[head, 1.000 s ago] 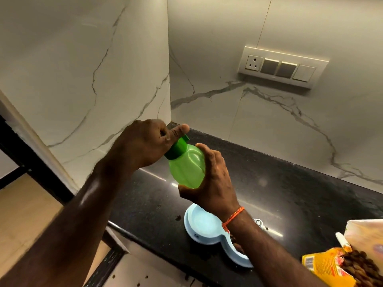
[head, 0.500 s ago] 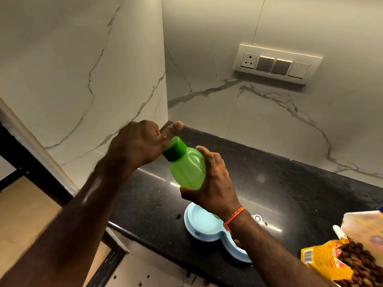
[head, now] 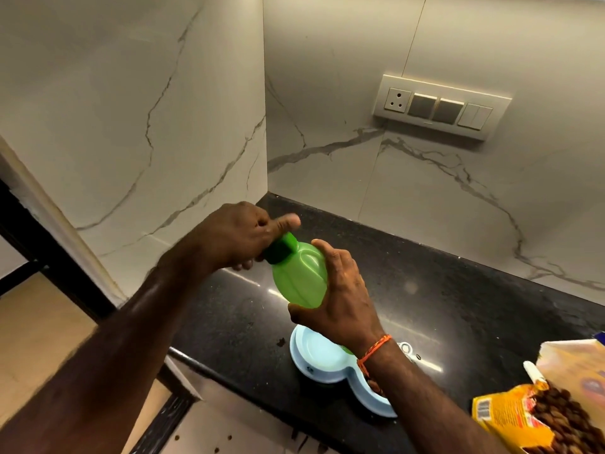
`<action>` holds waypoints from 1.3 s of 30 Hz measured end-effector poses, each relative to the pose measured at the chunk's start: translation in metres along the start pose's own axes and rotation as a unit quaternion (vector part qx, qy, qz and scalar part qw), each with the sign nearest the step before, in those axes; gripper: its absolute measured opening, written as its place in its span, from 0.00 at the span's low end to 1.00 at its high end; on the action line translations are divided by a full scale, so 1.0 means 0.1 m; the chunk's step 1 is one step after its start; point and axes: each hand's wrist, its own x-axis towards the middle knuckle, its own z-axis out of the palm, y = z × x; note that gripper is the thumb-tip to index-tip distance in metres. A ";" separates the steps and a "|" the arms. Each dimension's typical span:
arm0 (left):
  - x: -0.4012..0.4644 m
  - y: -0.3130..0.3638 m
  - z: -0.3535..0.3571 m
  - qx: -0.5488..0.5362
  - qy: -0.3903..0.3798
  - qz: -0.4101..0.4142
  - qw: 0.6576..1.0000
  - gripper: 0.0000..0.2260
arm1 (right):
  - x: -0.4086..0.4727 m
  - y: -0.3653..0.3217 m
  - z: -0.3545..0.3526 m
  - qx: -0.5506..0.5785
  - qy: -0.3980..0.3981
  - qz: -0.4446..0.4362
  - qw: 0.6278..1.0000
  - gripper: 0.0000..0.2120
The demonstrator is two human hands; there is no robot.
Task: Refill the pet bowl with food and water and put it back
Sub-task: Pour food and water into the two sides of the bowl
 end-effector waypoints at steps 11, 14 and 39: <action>-0.01 -0.11 0.00 0.024 -0.126 0.164 0.978 0.27 | -0.03 0.03 -0.01 -0.014 -0.010 -0.007 1.000 0.52; 0.03 -0.15 0.01 -0.045 -0.072 0.119 0.989 0.21 | -0.05 0.04 -0.04 -0.011 -0.012 -0.016 1.000 0.51; -0.01 -0.26 0.78 -0.012 0.046 -0.016 0.999 0.27 | -0.76 0.80 -0.91 -0.215 -0.159 0.048 0.962 0.52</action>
